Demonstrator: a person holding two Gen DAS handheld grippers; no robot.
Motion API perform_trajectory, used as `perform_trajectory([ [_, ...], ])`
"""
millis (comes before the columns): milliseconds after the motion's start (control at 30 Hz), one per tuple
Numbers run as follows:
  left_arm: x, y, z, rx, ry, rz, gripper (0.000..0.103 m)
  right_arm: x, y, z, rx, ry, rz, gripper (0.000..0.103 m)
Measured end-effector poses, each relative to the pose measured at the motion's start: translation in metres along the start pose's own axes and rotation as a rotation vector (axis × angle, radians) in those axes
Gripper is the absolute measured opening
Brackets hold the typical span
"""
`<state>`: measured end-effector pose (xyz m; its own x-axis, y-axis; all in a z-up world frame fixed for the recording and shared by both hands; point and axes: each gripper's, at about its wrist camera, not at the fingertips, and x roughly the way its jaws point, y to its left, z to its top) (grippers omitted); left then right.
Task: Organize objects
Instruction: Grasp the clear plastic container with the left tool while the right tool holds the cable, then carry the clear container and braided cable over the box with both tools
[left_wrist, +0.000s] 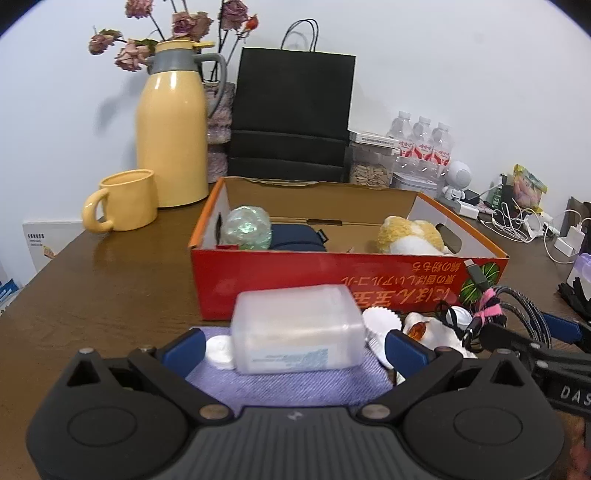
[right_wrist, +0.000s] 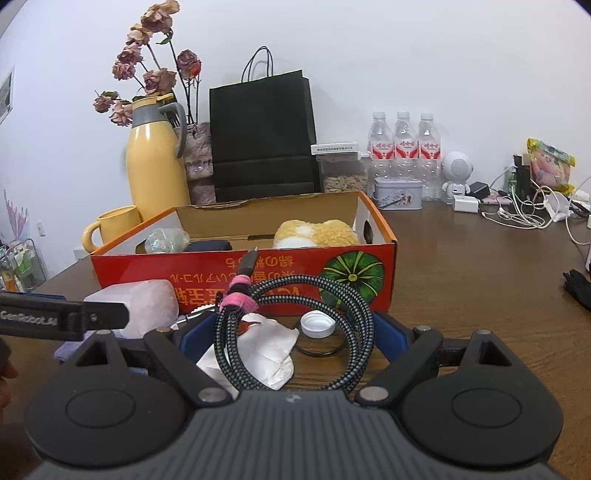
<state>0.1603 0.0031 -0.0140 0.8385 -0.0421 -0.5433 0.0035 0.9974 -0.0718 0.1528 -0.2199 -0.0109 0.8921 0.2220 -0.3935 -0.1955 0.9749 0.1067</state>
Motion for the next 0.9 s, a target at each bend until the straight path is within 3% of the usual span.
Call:
perform_trajectory([
  [267, 0.032, -0.009, 0.012, -0.007, 0.045, 0.076, 0.103, 0.001, -0.001, 0.000, 0.011, 0.006, 0.002, 0.090],
  [467, 0.045, -0.008, 0.015, -0.045, 0.082, 0.061, 0.103, 0.002, -0.002, 0.000, 0.012, 0.011, 0.006, 0.090],
  [633, 0.052, -0.006, 0.014, -0.071, 0.113, 0.044, 0.081, 0.003, -0.003, 0.000, 0.017, 0.017, 0.010, 0.090],
  [900, 0.046, -0.013, 0.013, -0.032, 0.083, 0.046, 0.081, 0.003, -0.002, 0.001, 0.012, 0.021, 0.006, 0.090],
])
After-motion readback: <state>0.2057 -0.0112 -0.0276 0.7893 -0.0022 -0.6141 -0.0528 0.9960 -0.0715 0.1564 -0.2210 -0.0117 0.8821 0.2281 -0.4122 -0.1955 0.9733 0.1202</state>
